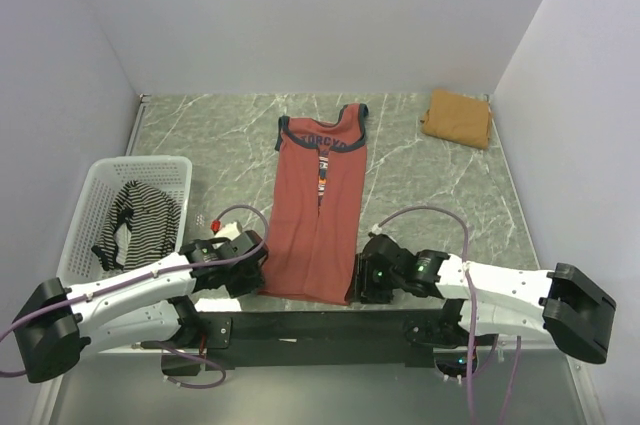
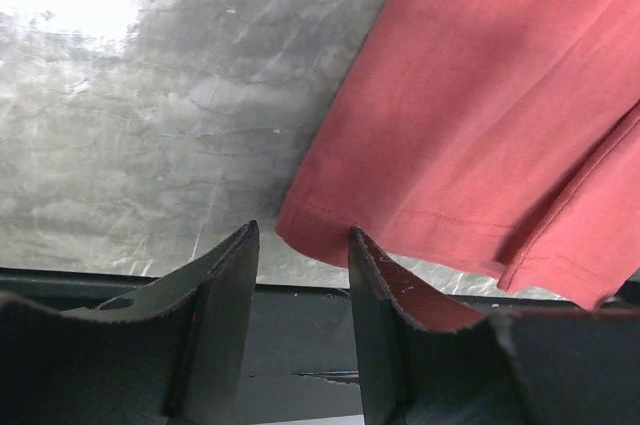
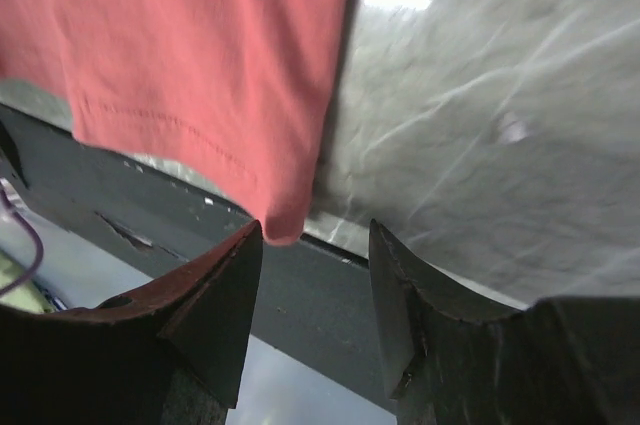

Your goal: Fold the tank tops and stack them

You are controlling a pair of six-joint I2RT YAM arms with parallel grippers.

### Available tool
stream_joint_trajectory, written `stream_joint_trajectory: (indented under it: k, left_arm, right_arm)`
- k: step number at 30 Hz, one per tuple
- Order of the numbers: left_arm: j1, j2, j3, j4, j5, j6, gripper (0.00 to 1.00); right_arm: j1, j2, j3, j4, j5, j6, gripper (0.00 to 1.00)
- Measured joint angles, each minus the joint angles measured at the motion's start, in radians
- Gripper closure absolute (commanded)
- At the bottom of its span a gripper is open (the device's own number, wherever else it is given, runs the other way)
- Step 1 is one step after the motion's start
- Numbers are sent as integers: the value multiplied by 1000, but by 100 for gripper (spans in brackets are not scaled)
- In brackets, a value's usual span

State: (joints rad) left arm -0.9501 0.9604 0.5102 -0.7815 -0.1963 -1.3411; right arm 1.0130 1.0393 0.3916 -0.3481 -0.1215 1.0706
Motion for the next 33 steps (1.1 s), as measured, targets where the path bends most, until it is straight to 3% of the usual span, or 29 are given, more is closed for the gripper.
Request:
stream_joint_trajectory:
  k: [10,13,16,20,22,28,33]
  left_arm:
    - [0,19,-53,42,15,13,60]
    - [1,19,-59,55,16,13,70]
    - [1,19,-66,71,16,11,80]
    - [1,19,-76,98,16,15,99]
    - [1,19,-77,111,17,20,100]
    - [-7,-2,-94,143,39,24,99]
    - [-116,-23,-101,132,48,-4,99]
  right_arm:
    - [92,71,0,104,2,85,49]
    - [106,87,0,119,10,97,63]
    - [109,99,-1,124,21,108,70]
    - [111,98,-16,129,32,118,93]
    - [111,83,-29,132,37,124,100]
    - [113,-31,-67,54,72,129,100]
    - [120,-141,-72,-66,95,129,100]
